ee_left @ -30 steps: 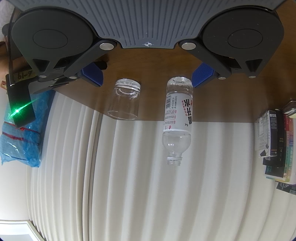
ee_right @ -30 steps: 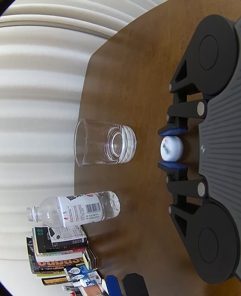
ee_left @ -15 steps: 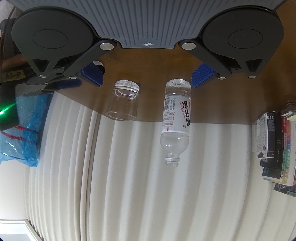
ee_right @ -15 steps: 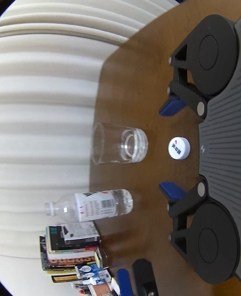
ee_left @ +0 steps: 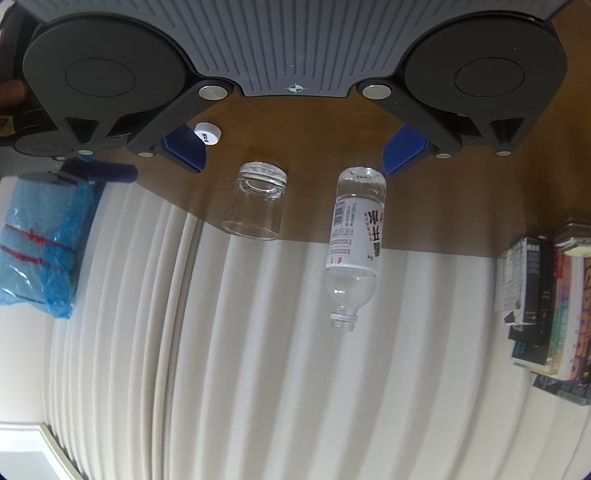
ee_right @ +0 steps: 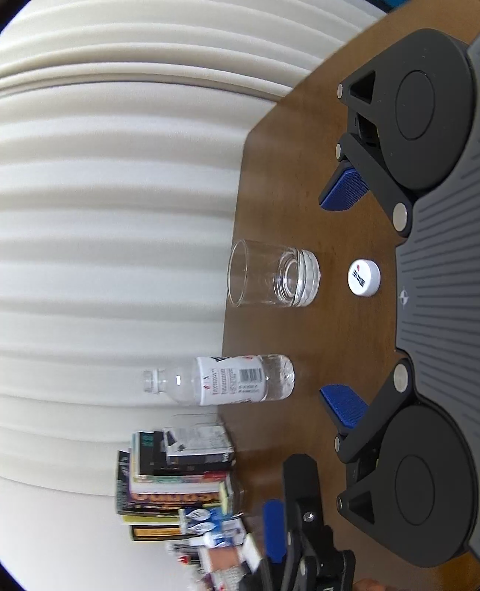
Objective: Unscrew bottle cap and pour
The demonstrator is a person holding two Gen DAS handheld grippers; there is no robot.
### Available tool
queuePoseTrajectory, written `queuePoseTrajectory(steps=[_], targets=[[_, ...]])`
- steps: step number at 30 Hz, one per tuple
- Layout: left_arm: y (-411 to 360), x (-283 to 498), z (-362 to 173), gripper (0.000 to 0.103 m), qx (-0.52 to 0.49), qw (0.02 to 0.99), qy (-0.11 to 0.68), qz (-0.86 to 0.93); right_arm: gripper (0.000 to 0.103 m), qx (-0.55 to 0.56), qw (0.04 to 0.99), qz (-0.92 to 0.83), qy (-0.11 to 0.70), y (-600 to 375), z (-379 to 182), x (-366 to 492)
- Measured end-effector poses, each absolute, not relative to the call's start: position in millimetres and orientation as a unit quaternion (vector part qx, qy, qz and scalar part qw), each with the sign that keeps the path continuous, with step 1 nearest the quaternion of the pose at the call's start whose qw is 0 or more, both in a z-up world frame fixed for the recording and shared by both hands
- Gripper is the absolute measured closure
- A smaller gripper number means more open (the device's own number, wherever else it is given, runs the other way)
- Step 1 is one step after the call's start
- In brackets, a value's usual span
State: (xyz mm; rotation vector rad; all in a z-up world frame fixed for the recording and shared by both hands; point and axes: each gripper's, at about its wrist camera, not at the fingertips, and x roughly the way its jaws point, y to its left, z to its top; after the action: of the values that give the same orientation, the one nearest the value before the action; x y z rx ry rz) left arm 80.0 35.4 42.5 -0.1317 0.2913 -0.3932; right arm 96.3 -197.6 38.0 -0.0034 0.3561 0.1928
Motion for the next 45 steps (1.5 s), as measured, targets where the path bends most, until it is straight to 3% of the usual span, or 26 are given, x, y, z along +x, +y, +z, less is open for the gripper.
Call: queuePoseTrajectory(steps=[10, 17, 29, 33, 45], targets=[[30.6, 53.3, 29.4, 0.0, -0.064, 0.974, 0.133, -0.172, 0.0, 0.061, 0.987, 0.078, 0.128, -206.0, 31.6, 65.7], [35.3, 43.3, 24.4, 0.0, -0.088, 0.971, 0.117, -0.187, 0.0, 0.01, 0.995, 0.049, 0.087, -197.1, 24.4, 47.5], [39.3, 39.7, 18.8, 0.0, -0.112, 0.98, 0.081, -0.146, 0.0, 0.085, 0.995, 0.034, 0.038, -211.6, 18.1, 37.7], [36.1, 41.9, 20.1, 0.0, -0.094, 0.979, 0.1, -0.149, 0.0, 0.1, 0.989, 0.066, 0.087, -218.5, 14.7, 44.7], [31.0, 38.7, 20.6, 0.0, -0.067, 0.987, 0.088, -0.12, 0.0, 0.061, 0.993, 0.035, 0.096, -208.1, 11.6, 43.9]])
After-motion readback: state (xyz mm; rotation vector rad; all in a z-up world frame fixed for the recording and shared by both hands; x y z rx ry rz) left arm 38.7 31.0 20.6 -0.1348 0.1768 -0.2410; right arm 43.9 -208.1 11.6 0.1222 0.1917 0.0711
